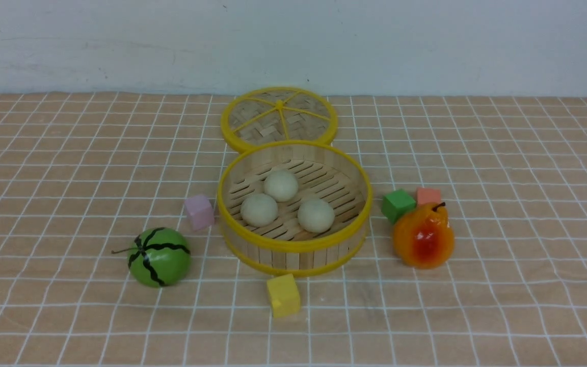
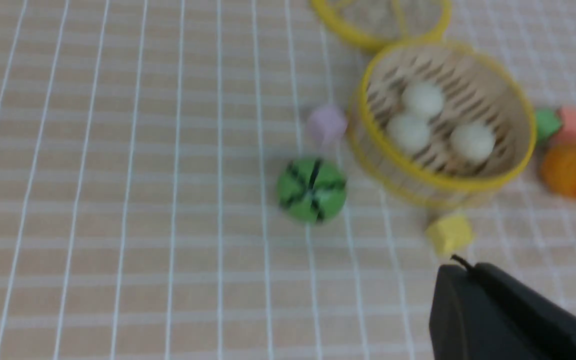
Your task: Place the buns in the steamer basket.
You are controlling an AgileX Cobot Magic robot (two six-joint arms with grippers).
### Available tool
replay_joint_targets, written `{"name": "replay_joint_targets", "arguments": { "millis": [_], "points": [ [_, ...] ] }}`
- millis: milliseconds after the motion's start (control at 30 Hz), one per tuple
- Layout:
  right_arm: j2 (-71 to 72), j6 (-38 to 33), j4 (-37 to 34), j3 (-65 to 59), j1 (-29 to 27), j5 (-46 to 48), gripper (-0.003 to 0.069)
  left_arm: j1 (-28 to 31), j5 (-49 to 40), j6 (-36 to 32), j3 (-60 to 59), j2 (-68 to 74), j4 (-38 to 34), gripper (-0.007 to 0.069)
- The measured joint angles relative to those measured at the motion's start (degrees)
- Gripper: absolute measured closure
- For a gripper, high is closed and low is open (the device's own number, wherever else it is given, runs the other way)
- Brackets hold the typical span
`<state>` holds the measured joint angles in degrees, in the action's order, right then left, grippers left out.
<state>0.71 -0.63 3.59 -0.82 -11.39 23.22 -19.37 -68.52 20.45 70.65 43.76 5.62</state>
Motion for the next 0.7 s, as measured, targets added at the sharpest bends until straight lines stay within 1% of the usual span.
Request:
{"name": "replay_joint_targets", "arguments": {
  "millis": [67,100,133,167,200,233,267,367,467,567,700],
  "points": [
    [0.0,0.0,0.0,0.0,0.0,0.0,0.0418,0.0,0.68,0.25,-7.34,-5.3,-0.06,0.0638],
    [0.0,0.0,0.0,0.0,0.0,0.0,0.0418,0.0,0.68,0.25,-7.34,-5.87,-0.06,0.0638],
    [0.0,0.0,0.0,0.0,0.0,0.0,0.0418,0.0,1.57,0.37,-13.31,-10.14,-0.48,0.0638],
    [0.0,0.0,0.0,0.0,0.0,0.0,0.0418,0.0,1.69,0.36,-13.92,-10.64,-0.45,0.0638],
    [0.0,0.0,0.0,0.0,0.0,0.0,0.0418,0.0,2.67,0.62,-18.33,-14.59,-1.55,0.0638],
    [0.0,0.0,0.0,0.0,0.0,0.0,0.0418,0.0,2.81,0.71,-18.81,-14.59,-1.72,0.0638],
    [0.0,0.0,0.0,0.0,0.0,0.0,0.0418,0.0,4.36,1.43,-22.35,-17.86,-3.67,0.0638],
    [0.0,0.0,0.0,0.0,0.0,0.0,0.0418,0.0,6.93,2.0,-25.16,-20.18,-6.79,0.0638],
    [0.0,0.0,0.0,0.0,0.0,0.0,0.0418,0.0,7.69,2.15,-25.57,-20.65,-8.11,0.0638],
    [0.0,0.0,0.0,0.0,0.0,0.0,0.0418,0.0,7.97,2.15,-25.57,-20.69,-8.1,0.0638],
    [0.0,0.0,0.0,0.0,0.0,0.0,0.0418,0.0,9.46,2.09,-25.57,-20.84,-5.23,0.0638]
  ]
}}
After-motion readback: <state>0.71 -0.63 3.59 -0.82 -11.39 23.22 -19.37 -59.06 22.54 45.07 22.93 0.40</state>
